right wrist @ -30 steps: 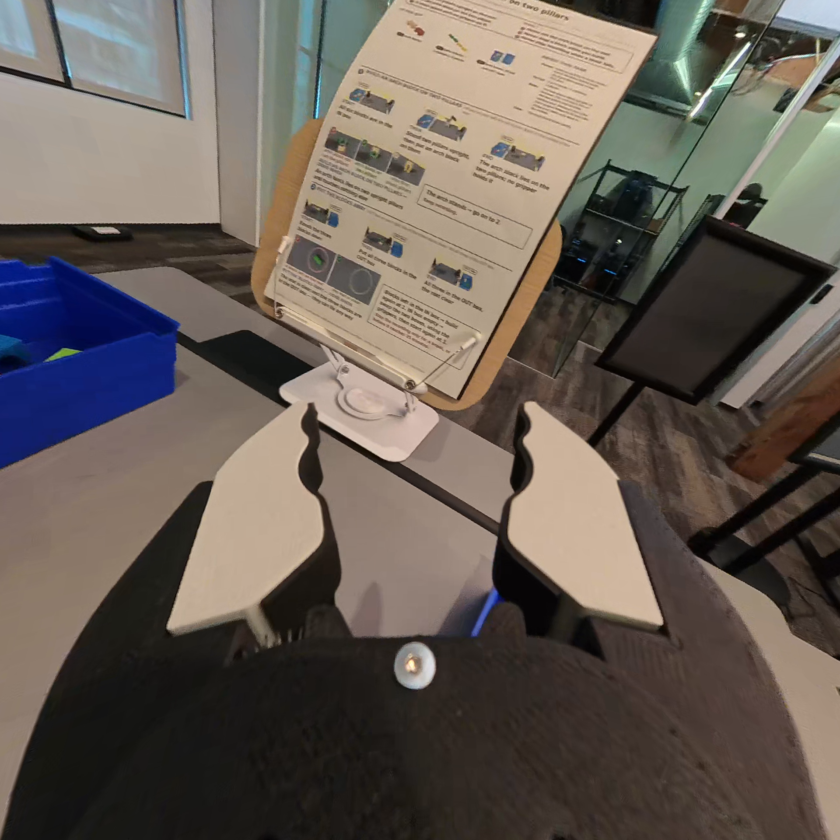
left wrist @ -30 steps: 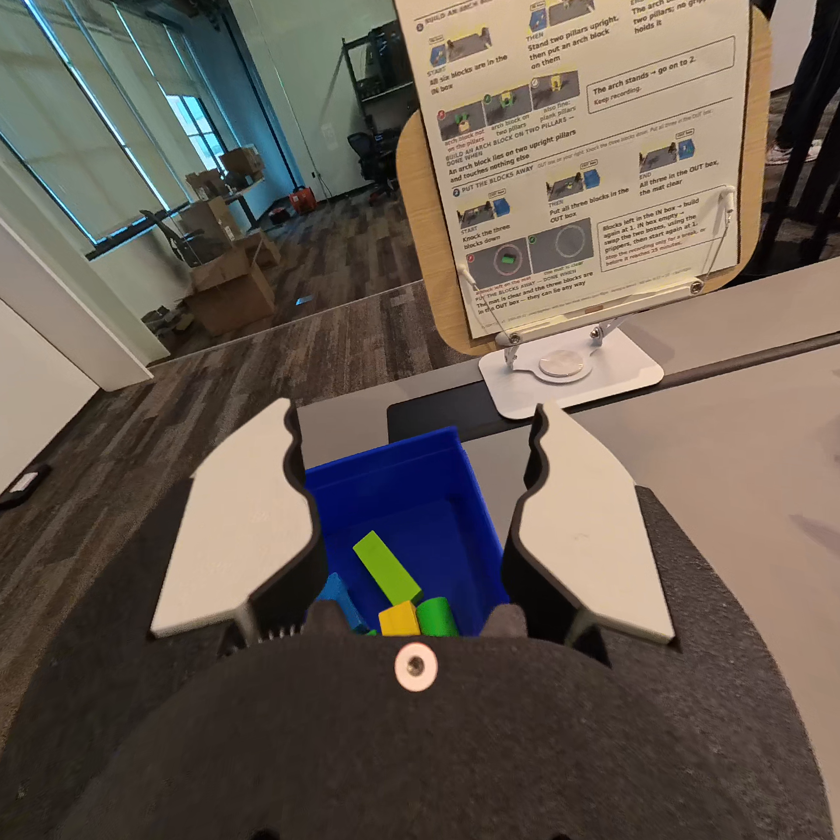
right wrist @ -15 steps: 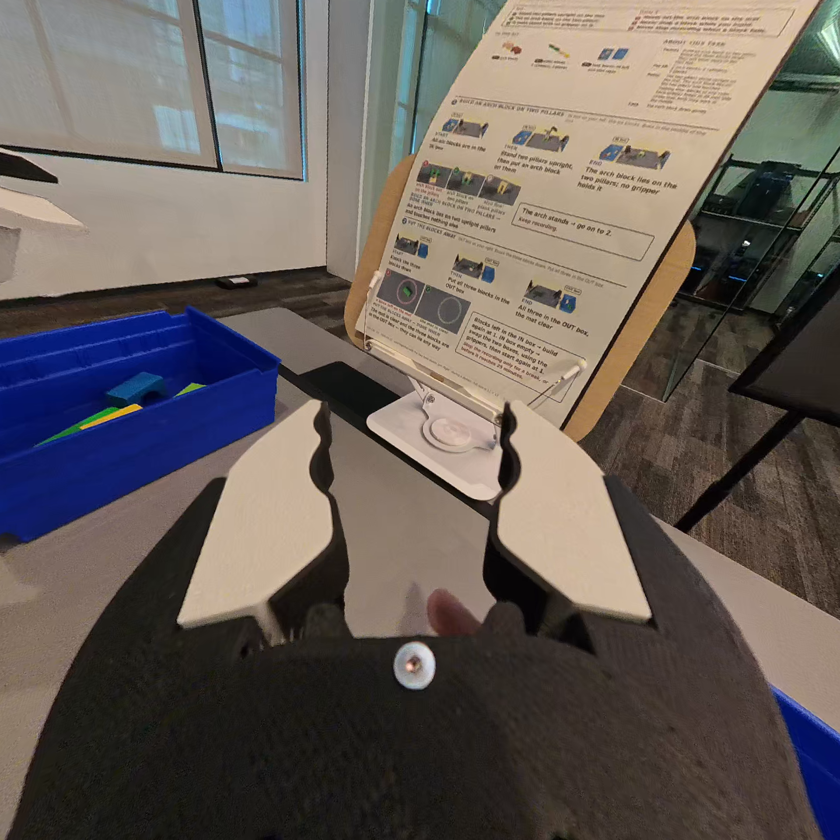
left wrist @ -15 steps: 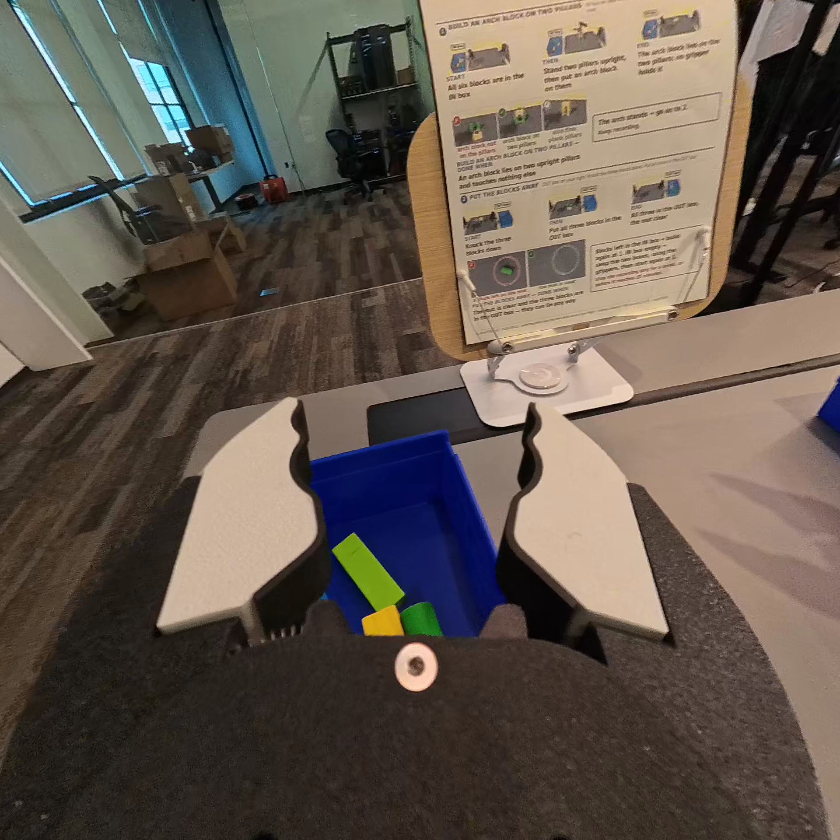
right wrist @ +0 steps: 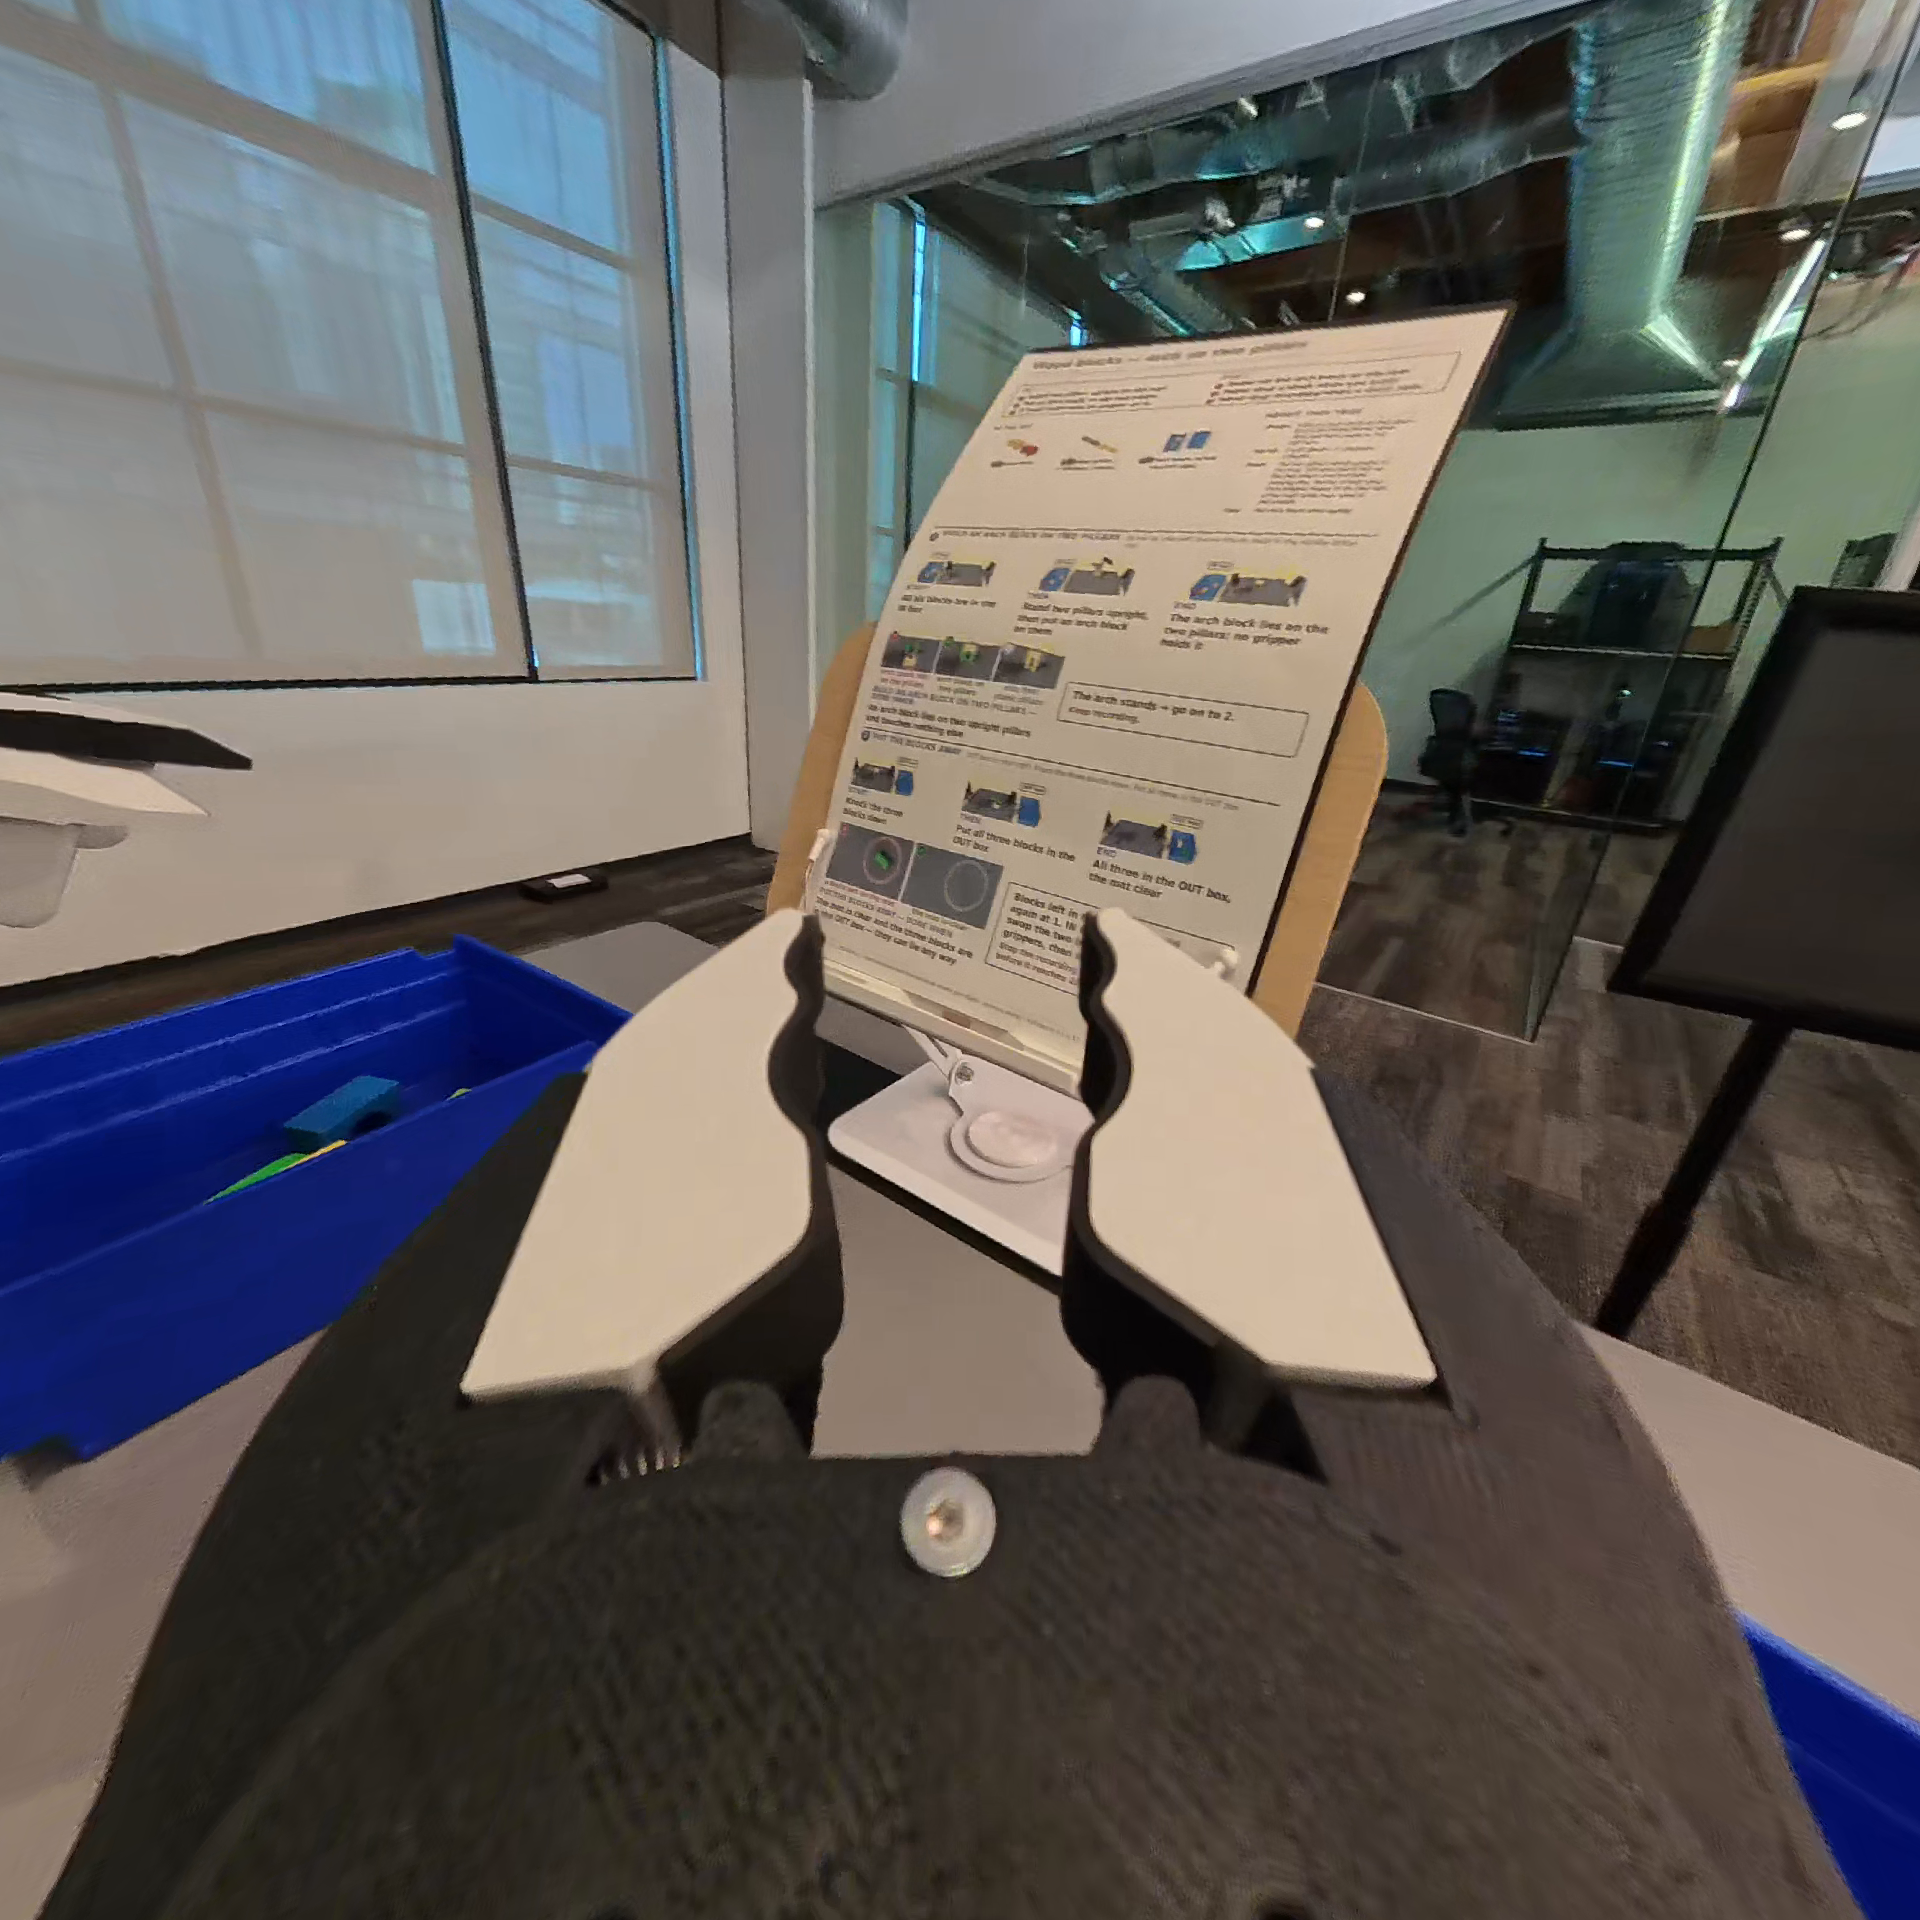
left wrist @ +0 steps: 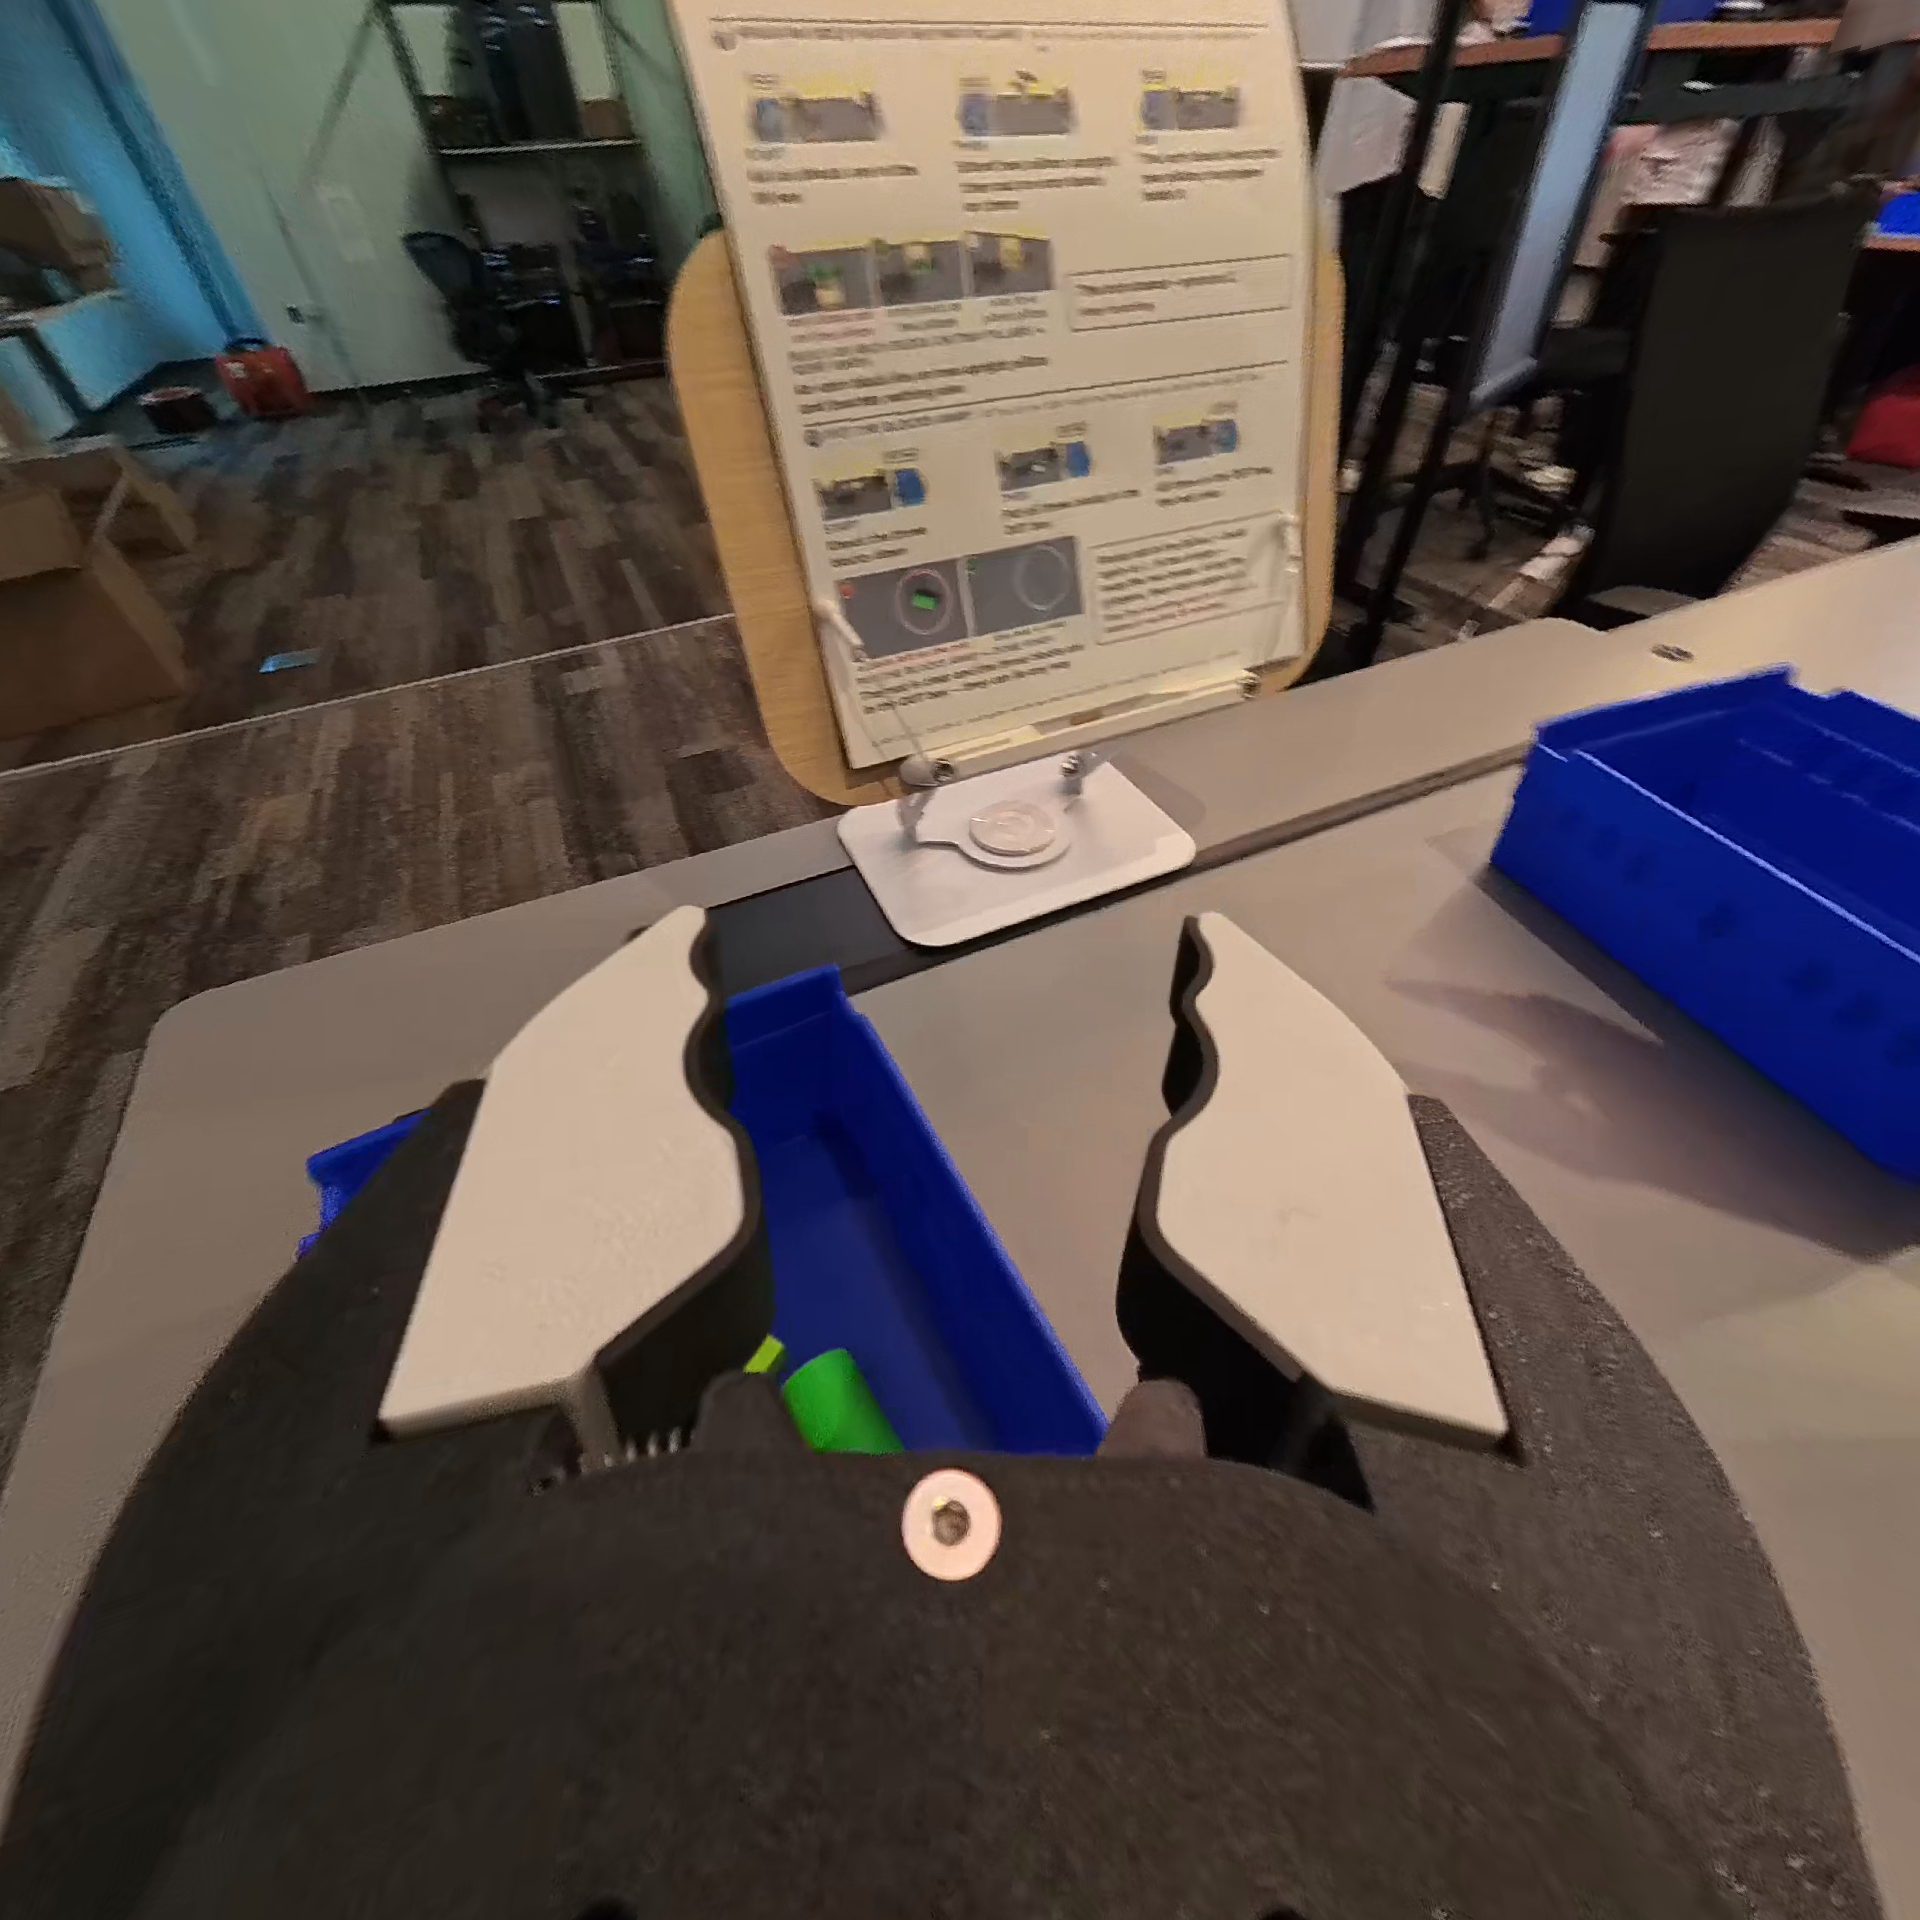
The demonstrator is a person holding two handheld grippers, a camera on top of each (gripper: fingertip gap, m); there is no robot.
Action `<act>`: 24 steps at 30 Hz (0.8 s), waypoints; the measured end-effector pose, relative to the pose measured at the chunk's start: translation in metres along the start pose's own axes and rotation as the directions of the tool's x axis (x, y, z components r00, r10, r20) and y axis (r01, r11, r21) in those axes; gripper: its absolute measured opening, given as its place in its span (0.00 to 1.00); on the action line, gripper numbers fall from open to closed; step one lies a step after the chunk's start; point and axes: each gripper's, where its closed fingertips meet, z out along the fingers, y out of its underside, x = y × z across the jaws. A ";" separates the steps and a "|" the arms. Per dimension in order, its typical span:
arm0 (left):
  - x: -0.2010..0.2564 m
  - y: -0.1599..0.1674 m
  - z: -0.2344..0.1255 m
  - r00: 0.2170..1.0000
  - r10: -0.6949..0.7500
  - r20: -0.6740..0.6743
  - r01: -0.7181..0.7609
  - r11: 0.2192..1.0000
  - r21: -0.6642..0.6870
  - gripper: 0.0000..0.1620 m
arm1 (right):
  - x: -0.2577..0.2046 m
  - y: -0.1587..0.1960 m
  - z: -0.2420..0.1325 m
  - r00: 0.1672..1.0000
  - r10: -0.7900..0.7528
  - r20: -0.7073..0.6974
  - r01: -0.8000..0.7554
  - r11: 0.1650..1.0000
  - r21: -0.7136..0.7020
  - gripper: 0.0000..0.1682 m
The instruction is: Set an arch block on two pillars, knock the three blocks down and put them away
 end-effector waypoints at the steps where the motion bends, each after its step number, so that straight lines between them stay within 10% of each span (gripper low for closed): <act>1: 0.008 0.001 -0.002 0.999 0.009 -0.047 -0.010 1.000 -0.010 0.50 | -0.002 -0.001 -0.001 1.000 -0.018 0.009 0.018 1.000 0.004 0.29; 11: 0.000 0.082 -0.005 0.991 0.093 -0.098 -0.123 0.920 -0.372 0.41 | -0.025 0.013 0.001 0.974 -0.156 0.161 0.175 0.979 -0.109 0.30; 24: -0.015 0.195 0.009 0.957 -0.288 0.025 0.202 0.601 -0.773 0.32 | -0.015 0.037 0.005 0.974 -0.165 0.152 0.201 0.944 -0.263 0.33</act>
